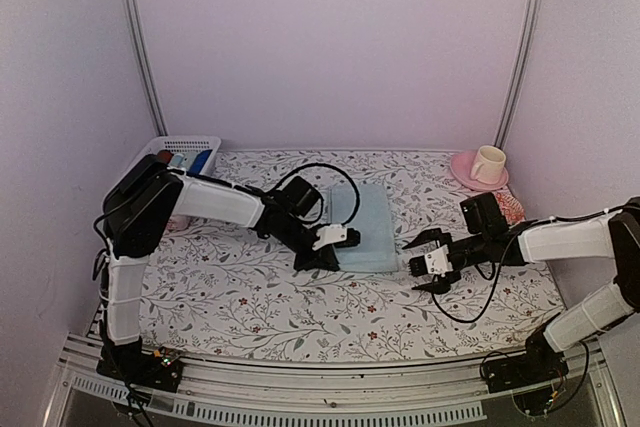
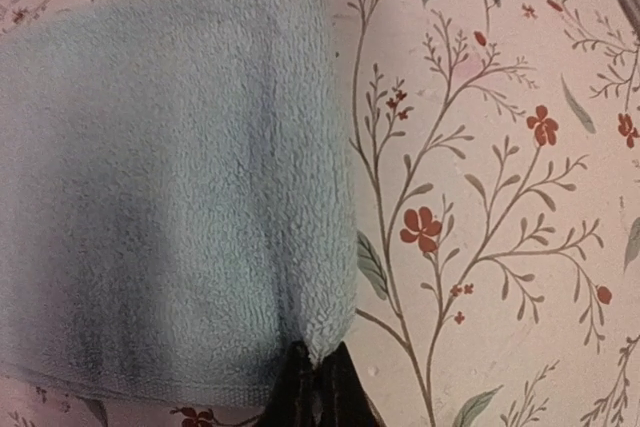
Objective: Roll the towels
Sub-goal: Pick up the towel from the center of the board, then pass from the left arm to the right
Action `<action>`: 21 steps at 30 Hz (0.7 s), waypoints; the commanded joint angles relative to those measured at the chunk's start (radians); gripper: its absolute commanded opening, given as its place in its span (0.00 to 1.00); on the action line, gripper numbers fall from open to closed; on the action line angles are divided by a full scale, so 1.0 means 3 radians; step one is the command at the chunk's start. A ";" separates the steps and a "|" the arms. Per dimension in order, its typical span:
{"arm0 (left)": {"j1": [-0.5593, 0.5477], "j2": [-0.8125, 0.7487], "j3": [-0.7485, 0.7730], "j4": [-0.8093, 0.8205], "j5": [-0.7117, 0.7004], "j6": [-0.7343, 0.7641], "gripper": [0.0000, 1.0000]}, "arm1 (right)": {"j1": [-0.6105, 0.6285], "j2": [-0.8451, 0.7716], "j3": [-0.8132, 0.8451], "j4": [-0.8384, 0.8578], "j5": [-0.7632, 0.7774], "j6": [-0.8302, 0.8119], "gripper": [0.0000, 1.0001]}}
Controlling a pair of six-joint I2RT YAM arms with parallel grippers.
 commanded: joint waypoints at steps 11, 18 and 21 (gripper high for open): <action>0.0188 0.0092 0.0318 -0.0428 0.0664 -0.0217 0.00 | 0.0565 0.0661 -0.0113 0.1243 0.1423 0.0241 0.86; 0.0230 0.0119 0.0393 -0.0477 0.0755 -0.0226 0.00 | 0.0742 0.0857 -0.0152 0.1623 0.1845 0.0265 0.81; 0.0246 0.0107 0.0388 -0.0487 0.0766 -0.0230 0.00 | 0.0778 0.0833 -0.0189 0.1618 0.1833 0.0286 0.77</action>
